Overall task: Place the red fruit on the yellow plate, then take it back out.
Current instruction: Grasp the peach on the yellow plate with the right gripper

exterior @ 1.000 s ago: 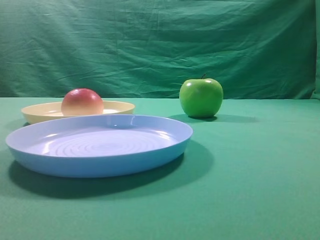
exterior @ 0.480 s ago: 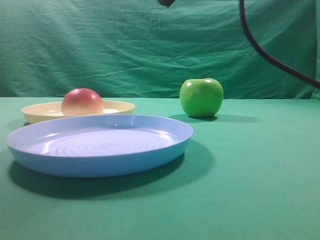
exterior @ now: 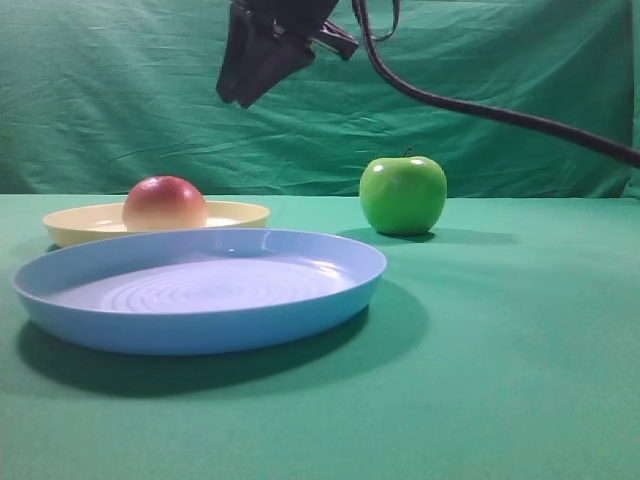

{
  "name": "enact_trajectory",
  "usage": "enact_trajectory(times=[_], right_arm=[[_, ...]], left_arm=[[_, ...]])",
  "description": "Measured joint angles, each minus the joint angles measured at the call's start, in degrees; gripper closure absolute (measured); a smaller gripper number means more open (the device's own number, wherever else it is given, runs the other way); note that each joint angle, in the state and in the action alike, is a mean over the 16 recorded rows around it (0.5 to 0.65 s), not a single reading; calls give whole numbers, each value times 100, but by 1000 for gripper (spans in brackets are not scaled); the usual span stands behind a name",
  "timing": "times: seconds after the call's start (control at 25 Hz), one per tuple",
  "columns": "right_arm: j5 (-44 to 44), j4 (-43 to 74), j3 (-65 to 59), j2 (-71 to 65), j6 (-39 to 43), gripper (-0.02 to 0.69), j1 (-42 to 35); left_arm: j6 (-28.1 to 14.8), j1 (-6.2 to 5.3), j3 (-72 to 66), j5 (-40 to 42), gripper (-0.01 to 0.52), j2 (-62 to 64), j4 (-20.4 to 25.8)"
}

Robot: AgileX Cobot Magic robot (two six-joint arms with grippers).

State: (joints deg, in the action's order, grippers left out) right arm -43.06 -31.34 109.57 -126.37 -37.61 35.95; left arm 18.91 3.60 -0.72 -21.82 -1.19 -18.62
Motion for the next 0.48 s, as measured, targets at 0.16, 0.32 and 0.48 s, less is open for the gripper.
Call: enact_trajectory(times=[0.16, 0.32, 0.48], right_arm=[[118, 12, 77, -202, -74, 126, 164], [320, 66, 88, -408, -137, 61, 302], [563, 142, 89, -622, -162, 44, 394]], left_arm=[[0, 0, 0, 0, 514, 0, 0], [0, 0, 0, 0, 514, 0, 0], [0, 0, 0, 0, 514, 0, 0]])
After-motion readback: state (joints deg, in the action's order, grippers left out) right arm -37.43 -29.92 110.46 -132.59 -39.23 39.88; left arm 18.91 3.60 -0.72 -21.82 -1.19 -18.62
